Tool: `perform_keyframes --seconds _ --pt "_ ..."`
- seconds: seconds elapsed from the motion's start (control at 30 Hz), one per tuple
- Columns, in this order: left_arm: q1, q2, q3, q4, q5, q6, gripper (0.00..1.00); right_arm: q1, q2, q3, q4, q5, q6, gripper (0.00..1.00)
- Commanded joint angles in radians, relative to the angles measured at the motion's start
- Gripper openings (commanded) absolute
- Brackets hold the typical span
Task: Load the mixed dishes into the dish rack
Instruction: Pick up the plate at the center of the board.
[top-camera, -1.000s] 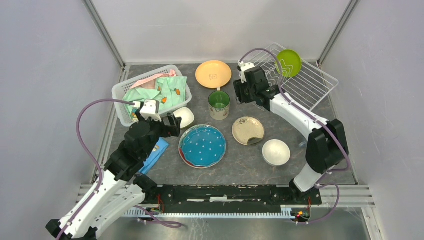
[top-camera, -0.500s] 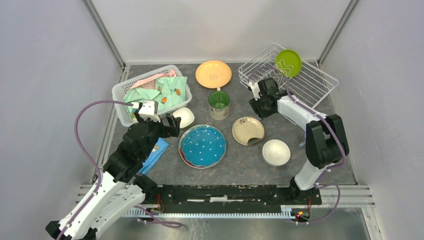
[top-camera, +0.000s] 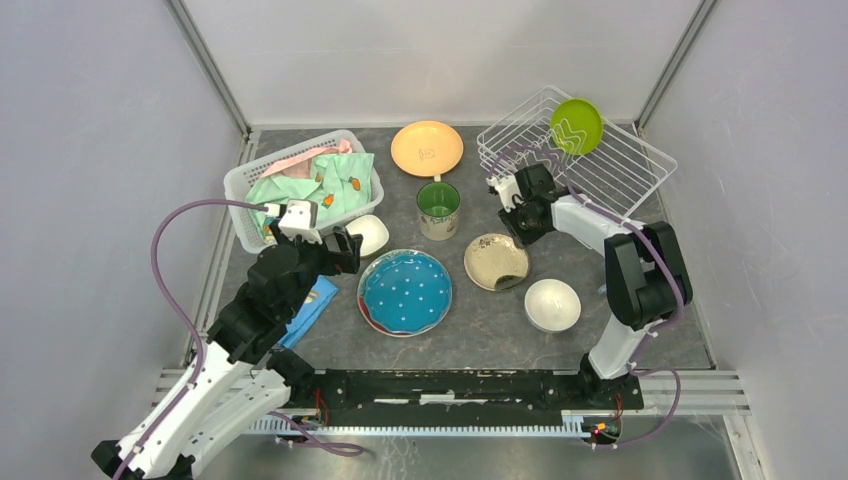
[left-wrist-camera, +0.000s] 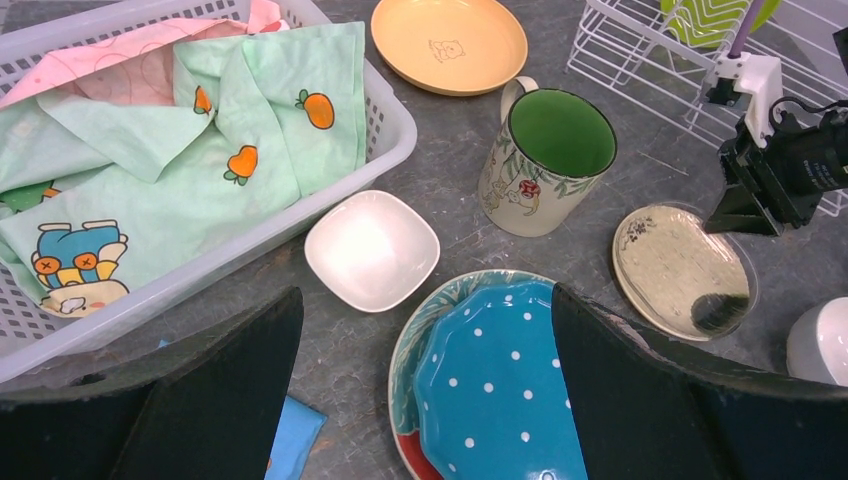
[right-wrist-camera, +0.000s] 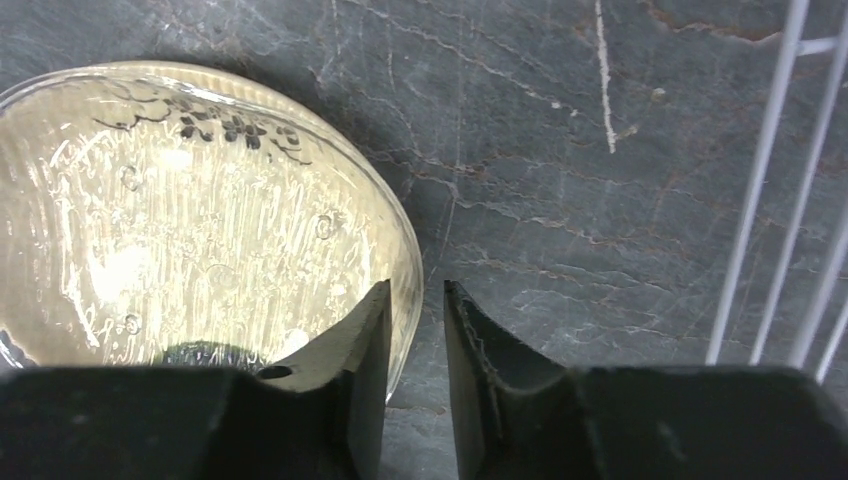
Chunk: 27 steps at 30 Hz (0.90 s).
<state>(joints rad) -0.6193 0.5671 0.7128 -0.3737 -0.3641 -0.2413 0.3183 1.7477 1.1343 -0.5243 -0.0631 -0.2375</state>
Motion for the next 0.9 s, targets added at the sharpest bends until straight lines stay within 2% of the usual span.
perform_keyframes --seconds 0.0,0.13,0.17,0.57,0.87 --pt "-0.002 0.007 0.002 0.004 0.001 0.016 1.0 -0.004 -0.006 -0.018 0.038 -0.067 -0.032 0.26" --pt "-0.003 0.007 0.003 0.0 -0.002 0.017 1.0 -0.005 -0.02 -0.017 0.036 -0.066 -0.041 0.03" --pt "-0.004 0.005 0.002 -0.001 -0.004 0.017 1.0 -0.005 -0.025 -0.015 0.031 -0.055 -0.041 0.0" --pt "-0.002 0.005 0.002 0.001 0.002 0.017 1.0 -0.004 -0.183 0.04 -0.003 0.005 -0.008 0.01" --pt "-0.003 0.0 0.002 0.001 0.001 0.017 1.0 -0.004 -0.279 0.085 0.042 0.041 0.017 0.0"
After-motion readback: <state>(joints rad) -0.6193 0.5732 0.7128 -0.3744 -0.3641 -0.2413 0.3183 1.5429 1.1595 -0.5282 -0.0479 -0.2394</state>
